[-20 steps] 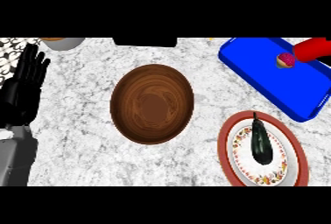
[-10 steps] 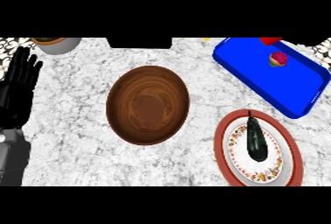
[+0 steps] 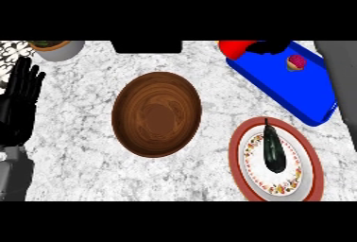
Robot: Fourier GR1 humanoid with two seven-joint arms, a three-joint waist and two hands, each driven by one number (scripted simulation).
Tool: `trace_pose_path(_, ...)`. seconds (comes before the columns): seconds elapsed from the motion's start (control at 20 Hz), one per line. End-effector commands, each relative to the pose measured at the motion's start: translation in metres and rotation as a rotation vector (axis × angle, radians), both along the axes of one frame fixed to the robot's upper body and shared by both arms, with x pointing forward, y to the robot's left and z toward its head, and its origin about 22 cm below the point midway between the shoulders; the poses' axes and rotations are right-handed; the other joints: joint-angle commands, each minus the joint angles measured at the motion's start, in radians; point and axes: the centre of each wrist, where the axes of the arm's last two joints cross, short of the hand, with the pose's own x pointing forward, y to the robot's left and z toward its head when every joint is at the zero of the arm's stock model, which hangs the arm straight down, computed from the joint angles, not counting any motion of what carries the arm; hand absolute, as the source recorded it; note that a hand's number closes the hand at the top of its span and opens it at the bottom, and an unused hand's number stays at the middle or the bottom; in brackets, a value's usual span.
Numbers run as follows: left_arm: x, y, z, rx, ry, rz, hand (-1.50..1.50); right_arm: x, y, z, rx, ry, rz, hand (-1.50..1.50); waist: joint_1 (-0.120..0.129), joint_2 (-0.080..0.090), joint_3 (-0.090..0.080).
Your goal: Pick the can from the plate and place it in the bowl
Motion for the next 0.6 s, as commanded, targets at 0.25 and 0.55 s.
trace_pose_path(0.25, 0.003, -0.004, 0.001, -0.001, -0.010, -0.004, 0.00, -0.029, 0.112, -0.061, -0.063, 0.093, 0.081, 1.50, 0.004, 0.006, 0.000)
trace_pose_path(0.55, 0.023, -0.005, 0.015, -0.003, -0.020, -0.025, 0.00, -0.045, 0.143, -0.086, -0.137, 0.050, 0.027, 1.50, 0.005, 0.009, 0.001)
